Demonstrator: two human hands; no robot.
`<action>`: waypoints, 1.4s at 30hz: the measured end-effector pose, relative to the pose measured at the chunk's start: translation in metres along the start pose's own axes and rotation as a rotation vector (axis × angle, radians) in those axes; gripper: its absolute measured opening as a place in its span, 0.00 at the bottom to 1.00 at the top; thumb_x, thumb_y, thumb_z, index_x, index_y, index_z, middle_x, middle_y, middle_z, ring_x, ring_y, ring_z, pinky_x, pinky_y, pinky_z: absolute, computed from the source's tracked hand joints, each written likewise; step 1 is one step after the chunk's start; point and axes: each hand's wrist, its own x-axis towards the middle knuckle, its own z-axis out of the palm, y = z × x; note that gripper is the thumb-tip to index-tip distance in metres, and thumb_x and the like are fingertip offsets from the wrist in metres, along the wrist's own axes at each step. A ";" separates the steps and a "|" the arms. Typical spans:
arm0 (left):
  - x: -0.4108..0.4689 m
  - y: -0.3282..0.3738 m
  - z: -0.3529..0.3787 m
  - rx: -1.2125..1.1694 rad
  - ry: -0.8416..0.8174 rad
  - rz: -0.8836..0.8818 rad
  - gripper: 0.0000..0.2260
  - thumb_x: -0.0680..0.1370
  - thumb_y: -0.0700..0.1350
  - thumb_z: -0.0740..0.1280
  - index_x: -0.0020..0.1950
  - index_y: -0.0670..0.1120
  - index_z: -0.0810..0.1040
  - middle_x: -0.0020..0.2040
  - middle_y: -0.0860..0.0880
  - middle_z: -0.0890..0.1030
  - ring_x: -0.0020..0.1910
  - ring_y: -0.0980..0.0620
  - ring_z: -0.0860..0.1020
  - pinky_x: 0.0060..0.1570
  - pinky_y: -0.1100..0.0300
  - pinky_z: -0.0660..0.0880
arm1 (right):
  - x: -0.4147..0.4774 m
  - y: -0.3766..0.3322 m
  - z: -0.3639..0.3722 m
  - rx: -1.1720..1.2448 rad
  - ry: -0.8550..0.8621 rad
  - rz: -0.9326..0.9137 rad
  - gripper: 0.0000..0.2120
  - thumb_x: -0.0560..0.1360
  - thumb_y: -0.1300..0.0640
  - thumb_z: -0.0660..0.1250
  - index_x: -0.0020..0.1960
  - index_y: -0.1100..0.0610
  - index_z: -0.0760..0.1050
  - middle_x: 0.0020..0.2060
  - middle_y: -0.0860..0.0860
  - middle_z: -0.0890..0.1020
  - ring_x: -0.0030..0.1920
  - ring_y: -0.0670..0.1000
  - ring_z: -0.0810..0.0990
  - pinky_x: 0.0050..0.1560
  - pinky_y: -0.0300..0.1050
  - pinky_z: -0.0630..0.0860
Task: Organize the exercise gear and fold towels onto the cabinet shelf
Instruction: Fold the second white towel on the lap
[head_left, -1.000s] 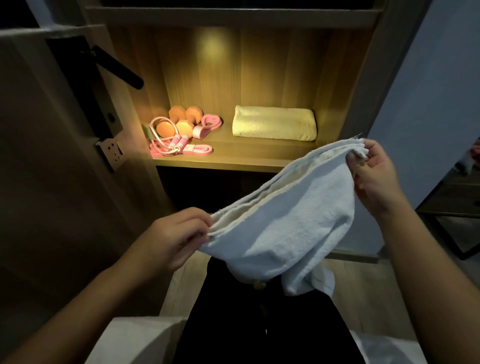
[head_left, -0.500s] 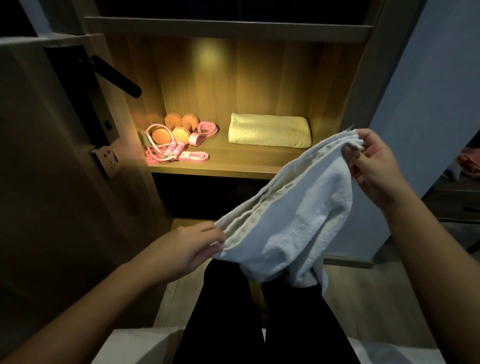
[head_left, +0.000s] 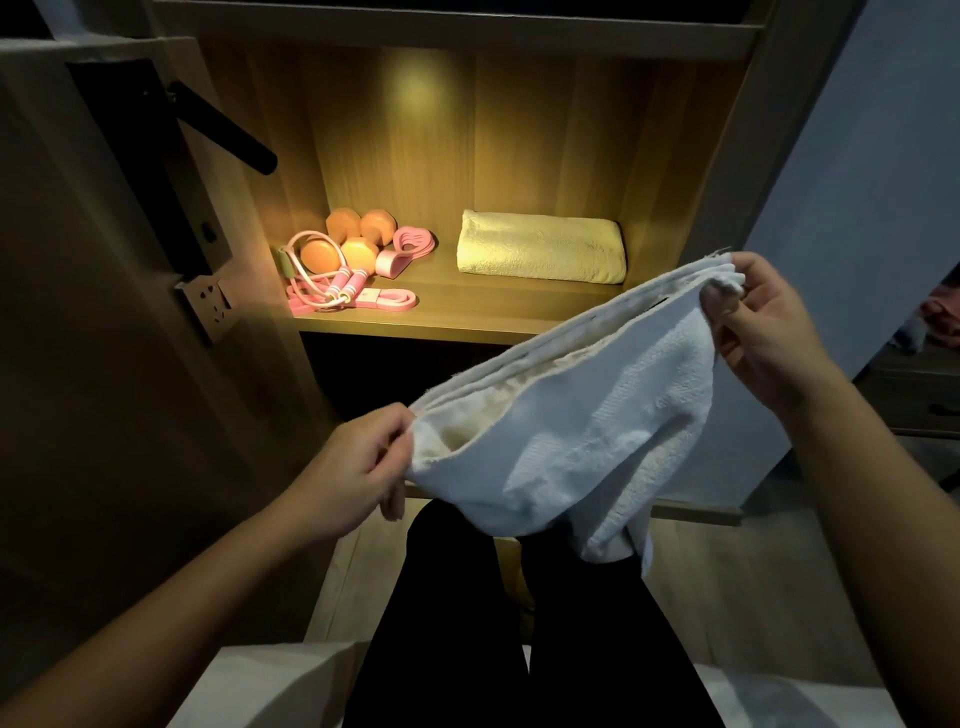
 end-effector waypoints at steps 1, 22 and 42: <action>0.000 0.003 0.002 -0.054 0.058 -0.011 0.11 0.81 0.49 0.57 0.48 0.44 0.73 0.34 0.47 0.80 0.26 0.50 0.79 0.26 0.65 0.73 | -0.001 0.001 0.000 0.007 -0.009 0.008 0.15 0.69 0.46 0.70 0.53 0.50 0.74 0.45 0.47 0.81 0.46 0.46 0.81 0.47 0.40 0.80; -0.016 0.002 -0.004 0.697 0.023 0.593 0.23 0.83 0.52 0.57 0.44 0.39 0.85 0.45 0.40 0.82 0.38 0.46 0.82 0.29 0.56 0.79 | -0.007 -0.003 0.010 0.021 0.012 0.047 0.15 0.71 0.45 0.70 0.55 0.48 0.76 0.49 0.48 0.82 0.50 0.49 0.82 0.50 0.43 0.81; 0.206 0.157 -0.150 1.109 0.052 0.258 0.07 0.77 0.44 0.69 0.46 0.40 0.81 0.47 0.45 0.78 0.46 0.43 0.78 0.45 0.52 0.74 | 0.176 -0.133 -0.021 -0.382 0.321 -0.198 0.06 0.78 0.52 0.67 0.47 0.50 0.71 0.39 0.49 0.78 0.38 0.47 0.77 0.44 0.49 0.76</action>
